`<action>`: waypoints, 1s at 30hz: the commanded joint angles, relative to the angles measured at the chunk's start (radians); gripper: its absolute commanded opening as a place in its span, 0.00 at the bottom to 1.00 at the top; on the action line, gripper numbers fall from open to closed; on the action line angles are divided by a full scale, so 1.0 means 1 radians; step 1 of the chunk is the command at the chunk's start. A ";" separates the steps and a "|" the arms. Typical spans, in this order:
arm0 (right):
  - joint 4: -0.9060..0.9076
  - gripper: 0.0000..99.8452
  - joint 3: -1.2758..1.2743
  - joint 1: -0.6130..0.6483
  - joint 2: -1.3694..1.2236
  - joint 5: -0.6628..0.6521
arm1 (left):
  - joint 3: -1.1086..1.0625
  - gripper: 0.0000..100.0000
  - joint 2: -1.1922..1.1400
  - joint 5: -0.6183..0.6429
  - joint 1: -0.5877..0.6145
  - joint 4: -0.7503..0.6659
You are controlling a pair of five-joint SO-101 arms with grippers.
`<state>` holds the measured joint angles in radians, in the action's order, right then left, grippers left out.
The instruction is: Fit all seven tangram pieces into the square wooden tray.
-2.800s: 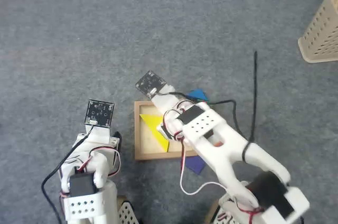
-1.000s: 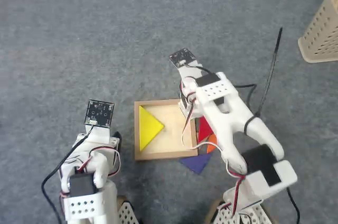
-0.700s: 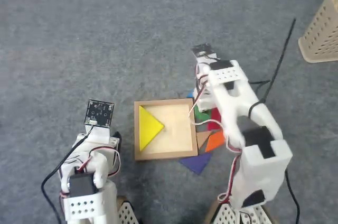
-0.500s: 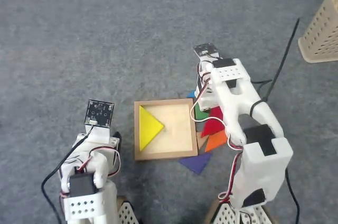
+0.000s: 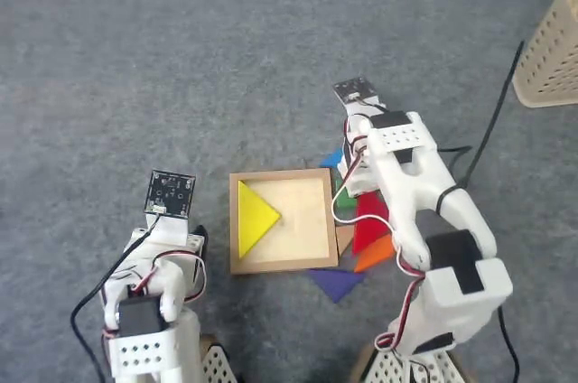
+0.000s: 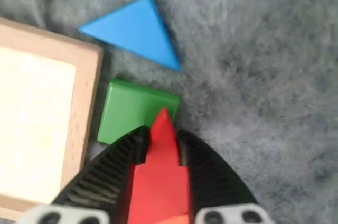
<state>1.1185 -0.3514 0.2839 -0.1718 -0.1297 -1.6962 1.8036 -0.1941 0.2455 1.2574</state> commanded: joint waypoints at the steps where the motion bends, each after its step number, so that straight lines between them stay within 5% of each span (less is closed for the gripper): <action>1: -0.012 0.01 0.005 -0.048 0.101 -0.011 | 0.010 0.17 0.006 -0.005 -0.002 0.005; 17: 0.027 0.04 -0.232 -0.114 0.518 -0.011 | 0.010 0.17 0.006 -0.005 -0.002 0.005; 21: 0.045 0.13 -0.359 -0.068 0.542 -0.028 | 0.010 0.17 0.006 -0.005 -0.002 0.005; 30: 0.044 0.09 -0.425 -0.001 0.535 -0.132 | 0.010 0.17 0.006 -0.005 -0.002 0.005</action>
<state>1.1492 -0.7856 0.2946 0.3161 -0.2355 -1.6962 1.8036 -0.1941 0.2455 1.2574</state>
